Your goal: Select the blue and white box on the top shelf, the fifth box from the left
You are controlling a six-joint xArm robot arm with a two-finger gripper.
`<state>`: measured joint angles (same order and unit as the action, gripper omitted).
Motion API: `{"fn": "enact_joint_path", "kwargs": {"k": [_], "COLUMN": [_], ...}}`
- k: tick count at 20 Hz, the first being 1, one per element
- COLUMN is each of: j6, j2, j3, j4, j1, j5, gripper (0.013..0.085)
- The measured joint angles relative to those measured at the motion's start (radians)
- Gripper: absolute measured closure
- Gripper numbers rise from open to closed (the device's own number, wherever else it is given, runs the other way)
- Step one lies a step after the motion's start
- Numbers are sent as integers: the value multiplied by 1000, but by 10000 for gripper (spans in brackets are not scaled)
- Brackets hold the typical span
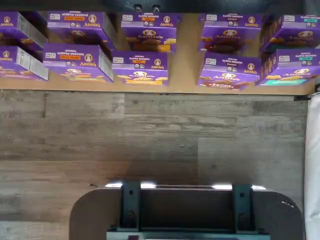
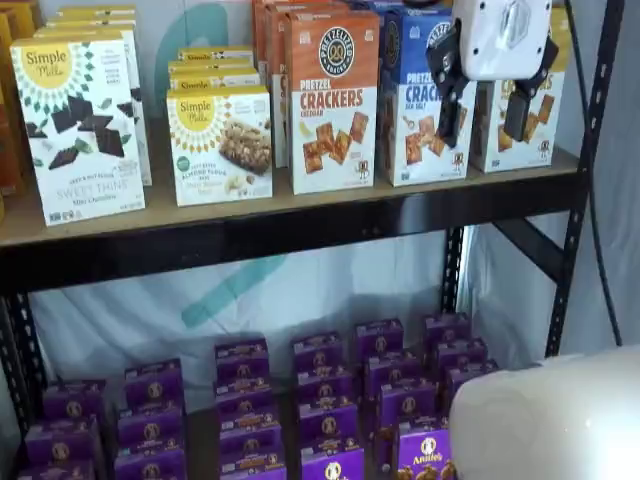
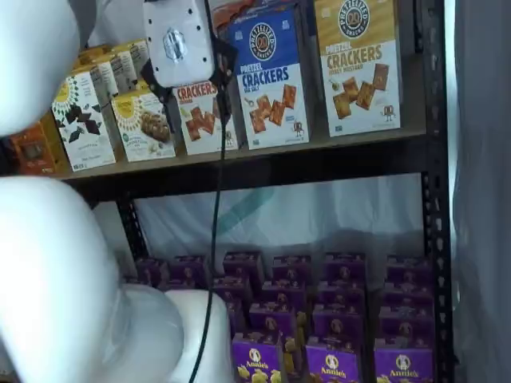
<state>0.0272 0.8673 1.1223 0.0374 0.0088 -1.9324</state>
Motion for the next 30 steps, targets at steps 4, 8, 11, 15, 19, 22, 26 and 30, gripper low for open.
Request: {"fn": "enact_joint_path", "kwargs": {"k": [4, 8, 11, 15, 19, 22, 26, 30], "j6": [4, -6, -15, -18, -18, -22, -27, -29], "j2": [-8, -31, -68, -115, -164, -204, -253, -293], "j3": [-11, -14, 0, 29, 70, 110, 168, 224], "j4": [-14, -19, -22, -37, -63, -68, -64, -64], "j1": [9, 0, -8, -7, -2, -6, -13, -14], "j5": [30, 74, 94, 126, 166, 184, 193, 186], "gripper": [130, 130, 130, 130, 130, 130, 130, 130]}}
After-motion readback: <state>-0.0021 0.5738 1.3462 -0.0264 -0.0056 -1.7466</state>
